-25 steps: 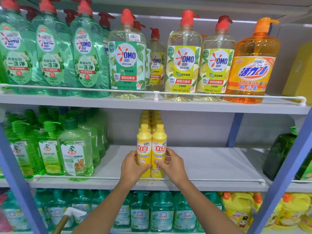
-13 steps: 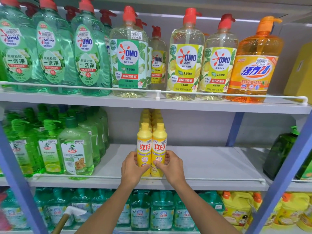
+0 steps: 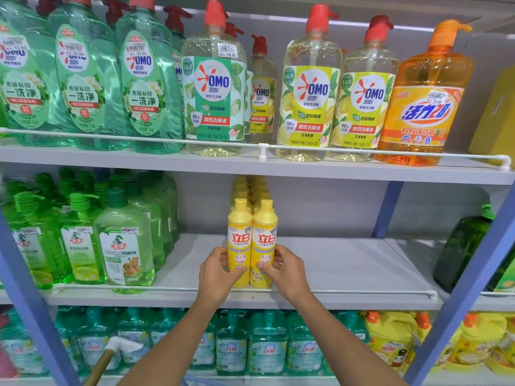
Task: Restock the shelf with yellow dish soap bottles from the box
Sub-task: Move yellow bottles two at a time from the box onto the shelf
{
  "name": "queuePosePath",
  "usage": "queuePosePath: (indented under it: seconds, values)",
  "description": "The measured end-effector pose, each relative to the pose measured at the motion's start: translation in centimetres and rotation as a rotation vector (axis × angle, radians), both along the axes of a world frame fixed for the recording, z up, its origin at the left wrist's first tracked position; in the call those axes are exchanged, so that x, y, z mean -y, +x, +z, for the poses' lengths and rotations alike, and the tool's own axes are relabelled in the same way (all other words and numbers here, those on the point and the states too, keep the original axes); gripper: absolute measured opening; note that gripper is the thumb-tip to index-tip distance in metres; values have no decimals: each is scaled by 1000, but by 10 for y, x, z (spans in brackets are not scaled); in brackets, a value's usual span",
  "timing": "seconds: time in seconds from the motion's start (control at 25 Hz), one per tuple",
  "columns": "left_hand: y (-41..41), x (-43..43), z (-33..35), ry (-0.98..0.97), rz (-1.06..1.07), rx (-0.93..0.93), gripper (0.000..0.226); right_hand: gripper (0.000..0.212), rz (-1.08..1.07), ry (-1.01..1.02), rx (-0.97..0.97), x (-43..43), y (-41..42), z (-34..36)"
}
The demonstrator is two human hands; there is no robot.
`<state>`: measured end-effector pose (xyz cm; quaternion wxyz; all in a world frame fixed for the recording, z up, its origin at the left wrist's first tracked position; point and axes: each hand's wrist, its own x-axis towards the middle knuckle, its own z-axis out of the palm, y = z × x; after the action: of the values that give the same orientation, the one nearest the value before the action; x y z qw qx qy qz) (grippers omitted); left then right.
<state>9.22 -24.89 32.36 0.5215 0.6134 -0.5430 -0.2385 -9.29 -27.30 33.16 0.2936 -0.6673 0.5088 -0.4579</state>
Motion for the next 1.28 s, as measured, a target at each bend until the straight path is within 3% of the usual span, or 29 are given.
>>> queuePosePath:
  seconds: [0.68,0.92,1.08,1.28]
  values:
    - [-1,-2,-15,-33,3,-113,46,50,-43,54,5,-9,5,-5]
    - [4,-5,-9,26,-82,-49,55,53,-48,118,14,-10,5,-4]
    - [21,-28,7,210,-173,190,87,66,-72,200,-157,-23,6,2]
    - [33,-81,17,299,-255,803,86,60,48,91,-670,-68,-6,1]
